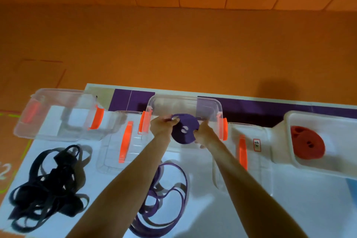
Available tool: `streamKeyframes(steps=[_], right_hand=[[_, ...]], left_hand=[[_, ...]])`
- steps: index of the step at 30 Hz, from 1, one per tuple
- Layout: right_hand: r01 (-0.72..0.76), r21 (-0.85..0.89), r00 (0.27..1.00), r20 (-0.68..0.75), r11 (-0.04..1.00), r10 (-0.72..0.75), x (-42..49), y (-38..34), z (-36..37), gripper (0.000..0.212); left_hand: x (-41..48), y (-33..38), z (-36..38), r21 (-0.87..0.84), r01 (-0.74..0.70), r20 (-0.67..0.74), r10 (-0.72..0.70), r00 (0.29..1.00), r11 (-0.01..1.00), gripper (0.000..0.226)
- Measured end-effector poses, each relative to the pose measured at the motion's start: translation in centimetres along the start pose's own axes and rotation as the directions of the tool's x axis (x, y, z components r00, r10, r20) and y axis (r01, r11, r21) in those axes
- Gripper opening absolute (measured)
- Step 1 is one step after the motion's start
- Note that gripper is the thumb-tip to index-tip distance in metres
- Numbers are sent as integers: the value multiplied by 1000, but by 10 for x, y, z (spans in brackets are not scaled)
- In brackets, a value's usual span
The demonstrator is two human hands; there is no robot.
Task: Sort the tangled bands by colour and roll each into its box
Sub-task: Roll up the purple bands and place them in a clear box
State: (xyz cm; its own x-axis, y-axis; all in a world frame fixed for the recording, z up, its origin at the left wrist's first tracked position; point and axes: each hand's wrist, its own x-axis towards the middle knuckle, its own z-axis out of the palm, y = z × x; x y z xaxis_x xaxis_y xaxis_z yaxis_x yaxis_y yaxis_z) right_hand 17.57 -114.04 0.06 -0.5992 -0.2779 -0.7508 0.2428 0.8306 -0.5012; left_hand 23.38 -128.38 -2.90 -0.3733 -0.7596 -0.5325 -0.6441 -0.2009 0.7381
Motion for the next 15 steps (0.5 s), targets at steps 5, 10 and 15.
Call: streamKeyframes(steps=[5,10,15], right_hand=[[-93,12,993,78,996,92,22,2,10,53],[-137,103,986,109,985,125,41,15,23,46],[-142,94,982,141,985,128,56,15,24,50]], left_hand=[[23,-3,11,186,51,26,-56,998,981,38],[36,-9,26,282,42,47,-57,997,959,37],[48,-9,35,280,22,67,-42,997,960,38]])
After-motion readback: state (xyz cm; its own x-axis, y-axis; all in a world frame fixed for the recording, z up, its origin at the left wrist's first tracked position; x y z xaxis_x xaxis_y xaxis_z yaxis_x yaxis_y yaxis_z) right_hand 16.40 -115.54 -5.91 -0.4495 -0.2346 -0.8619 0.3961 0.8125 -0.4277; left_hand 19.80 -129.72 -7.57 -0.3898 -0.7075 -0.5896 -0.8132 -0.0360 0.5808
